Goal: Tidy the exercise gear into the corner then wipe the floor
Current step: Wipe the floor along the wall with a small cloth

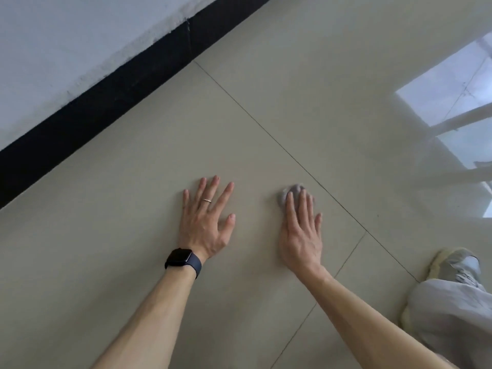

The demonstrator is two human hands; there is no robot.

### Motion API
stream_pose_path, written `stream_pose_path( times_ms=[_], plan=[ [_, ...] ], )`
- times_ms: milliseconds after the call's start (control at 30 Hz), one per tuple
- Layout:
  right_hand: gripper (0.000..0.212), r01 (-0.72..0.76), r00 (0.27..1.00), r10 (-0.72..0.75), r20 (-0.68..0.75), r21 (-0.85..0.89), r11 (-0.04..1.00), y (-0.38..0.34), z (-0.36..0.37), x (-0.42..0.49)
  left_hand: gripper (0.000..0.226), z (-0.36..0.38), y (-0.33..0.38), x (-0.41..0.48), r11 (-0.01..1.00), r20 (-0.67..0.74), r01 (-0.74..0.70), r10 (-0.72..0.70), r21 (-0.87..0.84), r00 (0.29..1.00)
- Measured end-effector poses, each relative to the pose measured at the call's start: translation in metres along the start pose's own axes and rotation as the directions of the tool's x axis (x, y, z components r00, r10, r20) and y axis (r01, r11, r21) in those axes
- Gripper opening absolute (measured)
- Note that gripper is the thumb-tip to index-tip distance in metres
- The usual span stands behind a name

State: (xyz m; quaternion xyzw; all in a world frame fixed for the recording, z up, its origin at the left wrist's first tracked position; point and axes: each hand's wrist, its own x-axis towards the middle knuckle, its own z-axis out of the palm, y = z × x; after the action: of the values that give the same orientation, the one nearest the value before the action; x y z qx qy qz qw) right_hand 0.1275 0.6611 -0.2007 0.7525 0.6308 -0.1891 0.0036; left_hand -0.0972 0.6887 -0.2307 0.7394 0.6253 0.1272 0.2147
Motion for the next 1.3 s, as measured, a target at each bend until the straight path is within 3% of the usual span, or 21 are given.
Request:
stream_pose_path(
  times_ms=[33, 100, 167, 200, 233, 300, 367, 433, 467, 533, 600, 633, 667, 767, 833, 900, 967, 1033, 1100, 1167, 1300],
  plan=[
    [0.070, 0.246, 0.968, -0.245, 0.047, -0.030, 0.969, -0.016, 0.012, -0.018, 0.064, -0.006, -0.008, -0.007, 1.000, -0.024, 0.010, -0.010, 0.015, 1.000],
    [0.067, 0.708, 0.697, -0.682, 0.219, -0.061, 0.704, -0.036, 0.027, -0.049, 0.061, -0.024, -0.037, -0.023, 0.982, -0.089, 0.146, -0.136, 0.123, 0.987],
    [0.067, 0.920, 0.380, -0.857, 0.349, -0.050, 0.388, -0.049, 0.027, -0.027, 0.064, -0.048, -0.082, -0.053, 0.912, -0.165, 0.372, -0.345, 0.176, 0.924],
    [0.065, 0.942, 0.333, -0.872, 0.359, -0.084, 0.325, -0.058, 0.025, -0.007, 0.066, -0.060, -0.108, -0.073, 0.869, -0.184, 0.458, -0.427, 0.188, 0.885],
    [0.062, 0.925, 0.380, -0.862, 0.335, -0.132, 0.357, -0.069, 0.022, 0.012, 0.069, -0.070, -0.130, -0.095, 0.838, -0.180, 0.510, -0.480, 0.196, 0.858],
    [0.055, 0.755, 0.656, -0.732, 0.184, -0.173, 0.633, -0.097, 0.017, 0.051, 0.071, -0.085, -0.161, -0.127, 0.814, -0.124, 0.532, -0.517, 0.233, 0.847],
    [0.056, 0.425, 0.903, -0.418, 0.099, -0.074, 0.902, -0.136, 0.019, 0.073, 0.070, -0.091, -0.178, -0.139, 0.816, -0.088, 0.525, -0.521, 0.242, 0.849],
    [0.058, 0.273, 0.957, -0.272, 0.105, 0.006, 0.962, -0.175, 0.030, 0.066, 0.068, -0.093, -0.182, -0.137, 0.822, -0.088, 0.519, -0.514, 0.235, 0.853],
    [0.058, 0.382, 0.918, -0.378, 0.117, -0.020, 0.924, -0.192, 0.037, 0.053, 0.067, -0.094, -0.184, -0.134, 0.826, -0.087, 0.519, -0.513, 0.220, 0.854],
    [0.056, 0.788, 0.610, -0.753, 0.248, -0.082, 0.611, -0.206, 0.050, 0.024, 0.065, -0.094, -0.184, -0.139, 0.830, -0.091, 0.520, -0.513, 0.202, 0.853],
    [0.053, 0.967, 0.255, -0.903, 0.347, -0.091, 0.238, -0.210, 0.051, 0.033, 0.064, -0.088, -0.184, -0.144, 0.828, -0.122, 0.520, -0.506, 0.209, 0.854],
    [0.053, 0.977, 0.213, -0.908, 0.360, -0.102, 0.189, -0.221, 0.049, 0.055, 0.064, -0.089, -0.186, -0.145, 0.821, -0.129, 0.531, -0.515, 0.209, 0.847],
    [0.054, 0.958, 0.280, -0.899, 0.337, -0.153, 0.241, -0.231, 0.049, 0.079, 0.064, -0.091, -0.190, -0.145, 0.818, -0.124, 0.535, -0.521, 0.208, 0.845],
    [0.056, 0.522, 0.852, -0.505, 0.136, -0.157, 0.838, -0.271, 0.038, 0.136, 0.064, -0.088, -0.191, -0.145, 0.817, -0.112, 0.530, -0.519, 0.225, 0.847],
    [0.060, 0.155, 0.986, -0.156, 0.065, 0.020, 0.988, -0.310, 0.043, 0.143, 0.065, -0.085, -0.192, -0.146, 0.816, -0.124, 0.537, -0.522, 0.217, 0.844],
    [0.064, 0.167, 0.980, -0.172, 0.098, 0.050, 0.985, -0.343, 0.058, 0.117, 0.066, -0.085, -0.192, -0.146, 0.814, -0.138, 0.545, -0.528, 0.200, 0.838],
    [0.064, 0.437, 0.883, -0.433, 0.179, 0.017, 0.899, -0.351, 0.072, 0.077, 0.066, -0.086, -0.192, -0.145, 0.814, -0.128, 0.547, -0.531, 0.198, 0.837],
    [0.060, 0.807, 0.574, -0.753, 0.323, -0.070, 0.586, -0.334, 0.078, 0.049, 0.067, -0.088, -0.191, -0.145, 0.811, -0.128, 0.552, -0.537, 0.194, 0.834],
    [0.056, 0.958, 0.288, -0.882, 0.373, -0.111, 0.266, -0.321, 0.071, 0.072, 0.067, -0.088, -0.189, -0.144, 0.815, -0.144, 0.547, -0.528, 0.189, 0.837],
    [0.055, 0.944, 0.327, -0.882, 0.338, -0.167, 0.286, -0.320, 0.062, 0.107, 0.067, -0.087, -0.190, -0.144, 0.814, -0.157, 0.552, -0.530, 0.180, 0.833],
    [0.058, 0.738, 0.672, -0.695, 0.255, -0.150, 0.658, -0.307, 0.065, 0.102, 0.068, -0.085, -0.191, -0.144, 0.805, -0.142, 0.559, -0.541, 0.200, 0.829]
  ],
)
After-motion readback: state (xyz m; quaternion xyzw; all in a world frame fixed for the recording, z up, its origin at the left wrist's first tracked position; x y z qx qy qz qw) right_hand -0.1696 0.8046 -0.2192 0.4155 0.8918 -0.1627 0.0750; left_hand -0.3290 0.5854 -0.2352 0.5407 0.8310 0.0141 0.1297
